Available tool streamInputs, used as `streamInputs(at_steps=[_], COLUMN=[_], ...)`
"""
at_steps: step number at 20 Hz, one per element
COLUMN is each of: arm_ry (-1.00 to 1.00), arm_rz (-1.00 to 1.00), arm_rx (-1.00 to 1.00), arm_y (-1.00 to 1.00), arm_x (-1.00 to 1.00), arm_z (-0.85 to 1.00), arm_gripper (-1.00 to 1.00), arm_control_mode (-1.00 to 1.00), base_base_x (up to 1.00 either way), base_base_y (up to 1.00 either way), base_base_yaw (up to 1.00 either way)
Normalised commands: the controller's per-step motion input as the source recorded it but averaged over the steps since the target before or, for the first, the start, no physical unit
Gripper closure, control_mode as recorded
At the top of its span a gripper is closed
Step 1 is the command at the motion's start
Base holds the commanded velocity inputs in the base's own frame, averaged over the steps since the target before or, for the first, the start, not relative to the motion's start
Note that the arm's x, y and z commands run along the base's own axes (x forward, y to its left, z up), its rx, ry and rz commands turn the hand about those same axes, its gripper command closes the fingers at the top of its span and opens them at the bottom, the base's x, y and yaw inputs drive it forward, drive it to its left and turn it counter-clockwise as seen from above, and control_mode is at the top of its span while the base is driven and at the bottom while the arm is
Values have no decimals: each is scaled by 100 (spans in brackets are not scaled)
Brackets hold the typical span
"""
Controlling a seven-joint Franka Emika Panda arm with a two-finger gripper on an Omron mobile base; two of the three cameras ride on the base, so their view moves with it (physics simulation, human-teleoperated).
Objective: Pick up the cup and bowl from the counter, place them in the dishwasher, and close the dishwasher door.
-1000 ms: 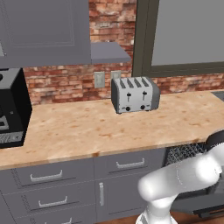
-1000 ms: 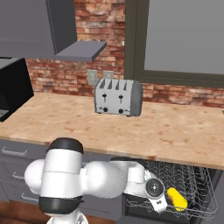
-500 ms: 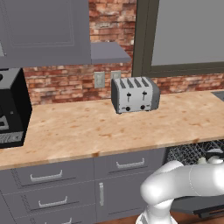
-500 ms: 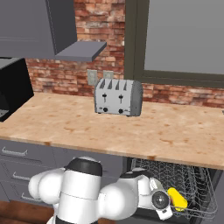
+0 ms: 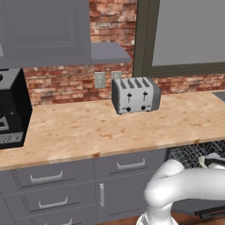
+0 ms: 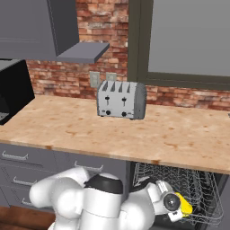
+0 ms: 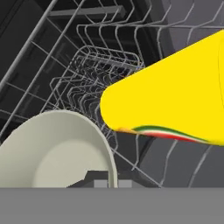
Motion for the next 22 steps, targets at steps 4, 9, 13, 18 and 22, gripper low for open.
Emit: streamInputs(at_steps=[4,9,13,18,22], arm_ry=[0,0,0,-8,-11], arm_rz=[0,0,0,0,0], arm_rx=[0,0,0,0,0], arm_y=[-13,-10,-7,-40,-33], arm_x=[18,7,-21,-71,-34], arm_z=[-56,-71,-73,-31,2], arm_gripper=[100,100,-100,-100,-100], arm_control_mode=[-100,-100,-100,-100,-100], base_base_x=[0,0,0,0,0], base_base_y=[0,0,0,0,0], base_base_yaw=[0,0,0,0,0])
